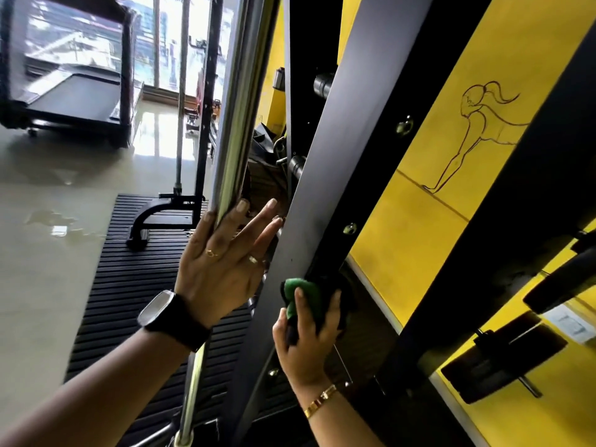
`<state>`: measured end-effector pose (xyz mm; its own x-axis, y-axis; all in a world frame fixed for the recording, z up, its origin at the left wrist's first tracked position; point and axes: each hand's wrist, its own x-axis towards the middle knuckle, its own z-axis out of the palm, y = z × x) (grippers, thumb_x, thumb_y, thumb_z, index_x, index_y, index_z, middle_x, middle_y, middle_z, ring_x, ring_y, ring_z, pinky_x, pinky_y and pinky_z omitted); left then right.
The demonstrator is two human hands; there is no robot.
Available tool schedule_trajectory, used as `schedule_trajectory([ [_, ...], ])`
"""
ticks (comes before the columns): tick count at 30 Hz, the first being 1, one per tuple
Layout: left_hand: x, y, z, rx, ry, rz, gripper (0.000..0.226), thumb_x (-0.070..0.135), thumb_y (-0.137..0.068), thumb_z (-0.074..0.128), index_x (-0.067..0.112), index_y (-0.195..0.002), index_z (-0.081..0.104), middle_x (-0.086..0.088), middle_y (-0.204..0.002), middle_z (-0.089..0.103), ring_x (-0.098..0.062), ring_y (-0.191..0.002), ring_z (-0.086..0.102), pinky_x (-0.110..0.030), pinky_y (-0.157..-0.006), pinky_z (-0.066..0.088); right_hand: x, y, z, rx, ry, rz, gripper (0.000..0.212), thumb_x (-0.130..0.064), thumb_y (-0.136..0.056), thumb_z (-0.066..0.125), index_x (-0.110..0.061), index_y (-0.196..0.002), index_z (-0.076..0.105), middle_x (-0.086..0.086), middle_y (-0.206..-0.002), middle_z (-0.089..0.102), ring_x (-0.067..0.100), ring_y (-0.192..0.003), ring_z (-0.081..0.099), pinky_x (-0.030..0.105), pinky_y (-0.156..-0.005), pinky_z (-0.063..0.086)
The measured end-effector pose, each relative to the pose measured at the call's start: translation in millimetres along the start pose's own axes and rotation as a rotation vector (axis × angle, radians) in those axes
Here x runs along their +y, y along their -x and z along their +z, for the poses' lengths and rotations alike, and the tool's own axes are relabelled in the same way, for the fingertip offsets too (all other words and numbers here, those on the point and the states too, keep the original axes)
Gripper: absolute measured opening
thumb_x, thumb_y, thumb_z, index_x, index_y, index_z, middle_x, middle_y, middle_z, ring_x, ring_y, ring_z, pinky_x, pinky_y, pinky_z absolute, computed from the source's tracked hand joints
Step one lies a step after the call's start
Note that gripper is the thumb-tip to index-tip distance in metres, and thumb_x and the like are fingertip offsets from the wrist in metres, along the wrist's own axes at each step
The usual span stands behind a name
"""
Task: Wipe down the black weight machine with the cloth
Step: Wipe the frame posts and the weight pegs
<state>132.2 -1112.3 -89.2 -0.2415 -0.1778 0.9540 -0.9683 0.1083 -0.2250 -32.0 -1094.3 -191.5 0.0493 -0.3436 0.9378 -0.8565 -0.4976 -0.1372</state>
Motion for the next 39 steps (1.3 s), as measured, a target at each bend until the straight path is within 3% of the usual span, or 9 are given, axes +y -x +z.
schedule_trajectory([
  [2, 0, 8, 2, -0.023, -0.014, 0.005, 0.046, 0.025, -0.097, 0.033, 0.023, -0.135, 0.059, 0.008, -0.149, 0.038, -0.018, -0.150, -0.001, -0.040, -0.122, 0.003, 3, 18, 2, -0.032, -0.013, -0.011, 0.057, -0.046, -0.100, 0.039, -0.040, -0.152, 0.018, 0.001, -0.162, 0.001, 0.031, -0.129, 0.038, 0.043, -0.094, 0.044],
  [8, 6, 26, 9, 0.019, 0.009, 0.006, 0.048, 0.026, -0.097, 0.034, 0.025, -0.145, 0.043, 0.010, -0.151, 0.036, -0.018, -0.150, 0.002, -0.041, -0.121, 0.005, 7, -2, -12, -0.093, -0.040, -0.041, 0.056, -0.046, -0.100, 0.040, -0.041, -0.151, 0.018, 0.008, -0.155, 0.013, 0.037, -0.116, 0.041, 0.060, -0.069, 0.055],
  [14, 7, 36, 13, 0.035, 0.014, 0.026, 0.046, 0.028, -0.097, 0.034, 0.024, -0.138, 0.053, 0.008, -0.151, 0.038, -0.018, -0.150, 0.003, -0.041, -0.122, 0.005, 3, -66, -21, -0.006, -0.087, -0.050, 0.059, -0.043, -0.098, 0.046, -0.042, -0.151, 0.020, 0.007, -0.156, 0.011, 0.020, -0.143, 0.023, 0.061, -0.087, 0.049],
  [21, 8, 51, 16, 0.028, 0.024, 0.049, 0.044, 0.027, -0.096, 0.037, 0.026, -0.137, 0.052, 0.009, -0.148, 0.044, -0.019, -0.150, 0.002, -0.042, -0.122, 0.004, -1, -39, -2, 0.090, -0.125, 0.020, 0.058, -0.038, -0.097, 0.048, -0.041, -0.150, 0.024, -0.006, -0.161, 0.001, 0.013, -0.145, 0.017, 0.042, -0.103, 0.044],
  [24, 8, 56, 17, 0.035, 0.041, 0.059, 0.045, 0.026, -0.095, 0.039, 0.026, -0.138, 0.051, 0.011, -0.157, 0.028, -0.018, -0.150, 0.002, -0.042, -0.121, 0.007, 5, -12, 3, 0.055, -0.092, -0.011, 0.058, -0.040, -0.098, 0.045, -0.040, -0.151, 0.021, -0.004, -0.161, 0.000, 0.013, -0.145, 0.017, 0.036, -0.108, 0.038],
  [28, 9, 64, 17, 0.014, 0.066, 0.069, 0.045, 0.025, -0.094, 0.040, 0.026, -0.137, 0.051, 0.010, -0.153, 0.034, -0.018, -0.150, 0.001, -0.042, -0.121, 0.007, 8, 36, 6, -0.091, -0.023, -0.002, 0.057, -0.043, -0.099, 0.039, -0.039, -0.152, 0.017, 0.013, -0.152, 0.019, 0.037, -0.120, 0.041, 0.057, -0.085, 0.053],
  [31, 11, 71, 18, 0.007, 0.042, 0.069, 0.045, 0.024, -0.093, 0.040, 0.026, -0.137, 0.052, 0.011, -0.146, 0.041, -0.019, -0.150, 0.001, -0.042, -0.121, 0.008, 6, 58, 4, -0.200, -0.010, 0.057, 0.053, -0.044, -0.101, 0.037, -0.040, -0.151, 0.020, 0.018, -0.145, 0.020, 0.043, -0.113, 0.041, 0.063, -0.071, 0.053],
  [35, 14, 86, 21, -0.008, 0.018, 0.087, 0.045, 0.025, -0.096, 0.037, 0.027, -0.140, 0.048, 0.012, -0.145, 0.042, -0.019, -0.150, 0.001, -0.043, -0.121, 0.008, -7, 39, -7, -0.257, -0.090, 0.194, 0.044, -0.051, -0.100, 0.036, -0.039, -0.142, 0.029, 0.012, -0.151, 0.010, 0.039, -0.125, 0.033, 0.061, -0.083, 0.052],
  [39, 16, 99, 22, -0.023, -0.013, 0.095, 0.050, 0.025, -0.095, 0.039, 0.028, -0.144, 0.042, 0.011, -0.158, 0.025, -0.020, -0.150, 0.000, -0.042, -0.121, 0.007, -8, -14, -18, -0.086, -0.172, 0.184, 0.059, -0.047, -0.097, 0.045, -0.042, -0.148, 0.017, 0.012, -0.152, 0.014, 0.022, -0.139, 0.021, 0.030, -0.110, 0.035],
])
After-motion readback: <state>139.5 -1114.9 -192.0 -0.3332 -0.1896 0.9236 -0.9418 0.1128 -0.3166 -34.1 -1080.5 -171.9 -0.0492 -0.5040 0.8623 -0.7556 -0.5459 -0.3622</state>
